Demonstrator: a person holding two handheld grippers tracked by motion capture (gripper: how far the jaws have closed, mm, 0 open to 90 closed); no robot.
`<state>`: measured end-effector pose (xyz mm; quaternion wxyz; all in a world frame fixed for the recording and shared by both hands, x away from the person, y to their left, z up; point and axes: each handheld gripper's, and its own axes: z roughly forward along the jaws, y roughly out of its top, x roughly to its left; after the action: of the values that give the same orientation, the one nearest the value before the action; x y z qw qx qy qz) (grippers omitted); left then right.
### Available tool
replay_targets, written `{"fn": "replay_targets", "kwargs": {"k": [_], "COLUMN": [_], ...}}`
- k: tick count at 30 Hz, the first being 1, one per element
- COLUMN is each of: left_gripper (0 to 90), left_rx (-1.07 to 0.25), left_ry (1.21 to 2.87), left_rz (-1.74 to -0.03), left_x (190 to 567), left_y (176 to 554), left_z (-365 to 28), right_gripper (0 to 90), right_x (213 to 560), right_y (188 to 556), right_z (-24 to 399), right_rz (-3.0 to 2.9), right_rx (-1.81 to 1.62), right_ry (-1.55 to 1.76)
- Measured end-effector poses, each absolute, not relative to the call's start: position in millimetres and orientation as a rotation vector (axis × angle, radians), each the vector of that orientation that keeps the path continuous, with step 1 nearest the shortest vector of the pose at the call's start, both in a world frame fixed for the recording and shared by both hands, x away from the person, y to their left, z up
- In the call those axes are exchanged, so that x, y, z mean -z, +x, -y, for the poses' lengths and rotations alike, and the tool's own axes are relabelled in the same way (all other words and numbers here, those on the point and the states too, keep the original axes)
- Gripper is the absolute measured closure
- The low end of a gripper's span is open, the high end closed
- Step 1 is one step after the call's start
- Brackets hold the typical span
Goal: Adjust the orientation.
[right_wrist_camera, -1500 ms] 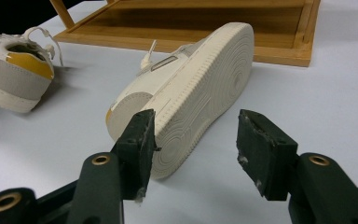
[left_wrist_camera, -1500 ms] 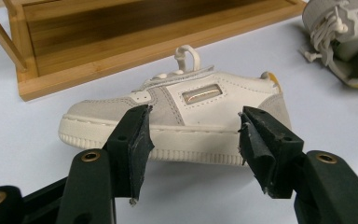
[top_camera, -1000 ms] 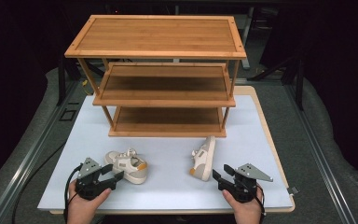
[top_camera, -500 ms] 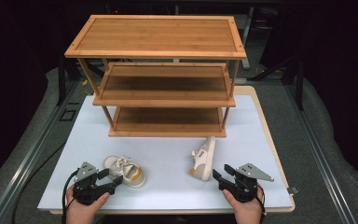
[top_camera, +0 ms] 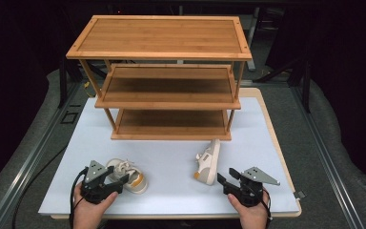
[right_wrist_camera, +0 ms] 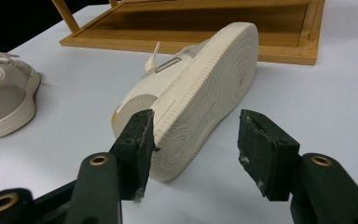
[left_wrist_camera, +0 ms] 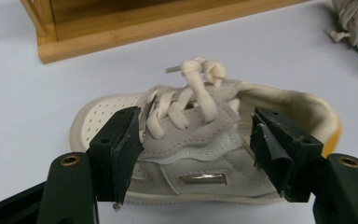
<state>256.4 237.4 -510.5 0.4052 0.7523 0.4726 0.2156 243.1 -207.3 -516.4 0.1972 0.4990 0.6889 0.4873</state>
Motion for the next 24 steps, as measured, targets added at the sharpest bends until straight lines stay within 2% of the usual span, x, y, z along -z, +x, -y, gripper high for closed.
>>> {"fn": "replay_targets", "kwargs": {"k": [4, 7, 9, 10, 12, 24], "left_gripper": [35.4, 40.4, 47.2, 47.2, 55.4, 57.7], "left_rx": [-0.536, -0.528, -0.484, -0.469, -0.421, -0.406], "left_ry": [1.909, 1.915, 1.909, 1.909, 1.909, 1.907], "left_rz": [-1.218, -1.254, -1.278, -1.283, -1.302, -1.288], "left_x": [509, 510, 511, 512, 516, 515], "left_y": [256, 254, 252, 251, 252, 278], "left_z": [-247, -258, -264, -266, -266, -251], "right_gripper": [45.6, 45.6, 45.6, 45.6, 45.5, 45.5], "right_x": [515, 515, 515, 515, 515, 513], "right_y": [242, 242, 242, 242, 243, 241], "right_z": [209, 209, 209, 209, 209, 204], "right_rz": [-1.924, -1.921, -1.923, -1.923, -1.923, -1.914], "right_rx": [-1.371, -1.373, -1.372, -1.372, -1.372, -1.376], "right_ry": [1.393, 1.396, 1.397, 1.397, 1.394, 1.362]}}
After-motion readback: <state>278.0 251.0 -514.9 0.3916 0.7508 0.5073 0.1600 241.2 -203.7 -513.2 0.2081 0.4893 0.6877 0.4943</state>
